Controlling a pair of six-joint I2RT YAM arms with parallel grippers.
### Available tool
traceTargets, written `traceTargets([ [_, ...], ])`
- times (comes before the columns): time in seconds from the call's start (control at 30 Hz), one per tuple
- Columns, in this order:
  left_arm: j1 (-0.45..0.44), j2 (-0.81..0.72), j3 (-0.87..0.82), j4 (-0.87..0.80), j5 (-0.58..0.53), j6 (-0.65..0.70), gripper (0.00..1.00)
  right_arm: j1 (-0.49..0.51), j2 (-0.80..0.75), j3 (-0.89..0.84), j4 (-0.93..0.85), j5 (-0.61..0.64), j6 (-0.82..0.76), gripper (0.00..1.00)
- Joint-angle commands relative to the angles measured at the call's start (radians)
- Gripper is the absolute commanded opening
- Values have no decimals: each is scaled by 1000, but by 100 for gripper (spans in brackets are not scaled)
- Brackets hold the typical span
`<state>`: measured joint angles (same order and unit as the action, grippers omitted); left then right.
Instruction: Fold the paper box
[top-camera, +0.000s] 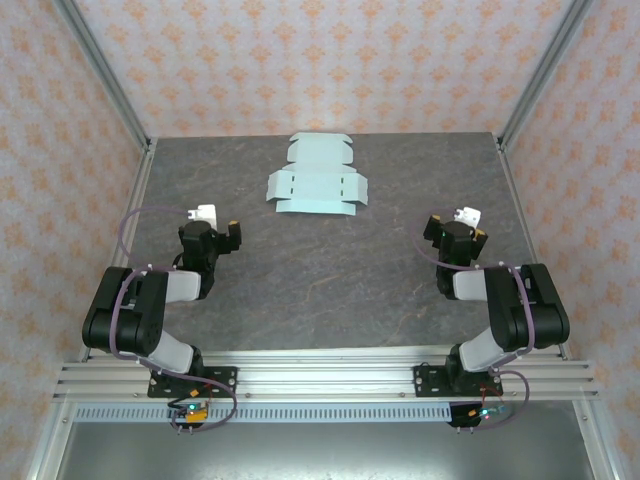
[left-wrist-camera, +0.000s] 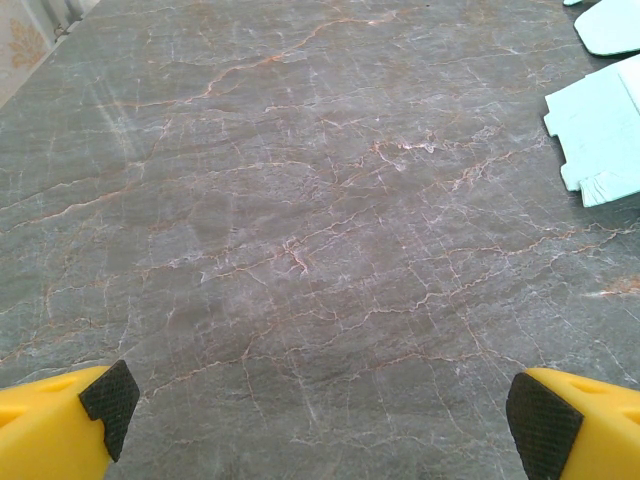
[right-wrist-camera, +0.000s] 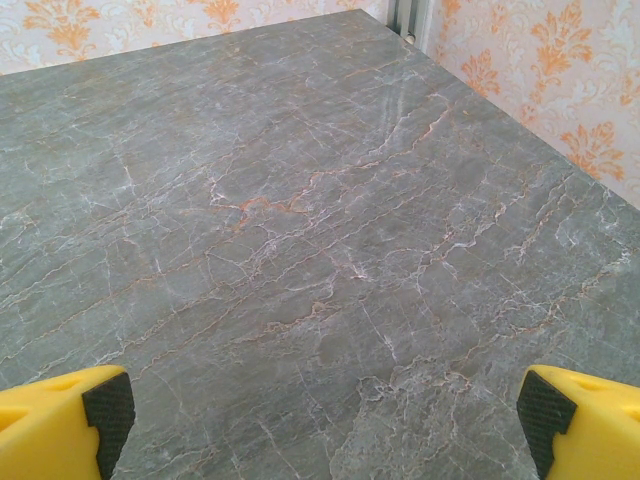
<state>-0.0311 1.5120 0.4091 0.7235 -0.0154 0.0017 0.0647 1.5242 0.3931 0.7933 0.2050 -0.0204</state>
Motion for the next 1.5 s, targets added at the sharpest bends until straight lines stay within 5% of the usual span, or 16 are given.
traceTargets([
  [0.0, 2, -15, 20, 13, -18, 15, 100, -5, -5, 12, 7, 11, 7, 99],
  [0.13, 2, -17, 21, 13, -31, 14, 100, -5, -4, 12, 7, 10, 7, 99],
  [0.3, -47, -163, 79, -197, -159, 17, 100, -5, -80, -24, 20, -18, -4, 100],
  [0.4, -73, -277, 208, -503, -189, -93, 100, -3, -237, 63, -255, -145, -48, 99],
  [0.5, -112, -304, 389, -805, -201, -250, 100, -3, -293, 202, -459, -146, 83, 99],
  [0.57, -123, -280, 453, -868, -160, -302, 100, -3, -280, 284, -532, -187, 197, 99],
  [0.7, -113, -127, 618, -1029, -160, -575, 100, -4, -174, 469, -696, -274, 398, 99],
  [0.8, -103, 23, 739, -991, 168, -509, 100, -1, -72, 550, -693, -474, 477, 99],
  [0.93, -134, 130, 813, -921, 333, -476, 100, 32, 40, 634, -732, -571, 486, 99],
  [1.07, -134, 300, 994, -1047, 366, -436, 100, 41, 153, 711, -783, -685, 528, 91],
  [1.23, -132, 500, 1192, -1116, 318, -408, 100, 72, 317, 859, -886, -685, 451, 91],
  [1.47, -137, 784, 1527, -1230, 437, -395, 100, 102, 435, 978, -882, -721, 510, 89],
])
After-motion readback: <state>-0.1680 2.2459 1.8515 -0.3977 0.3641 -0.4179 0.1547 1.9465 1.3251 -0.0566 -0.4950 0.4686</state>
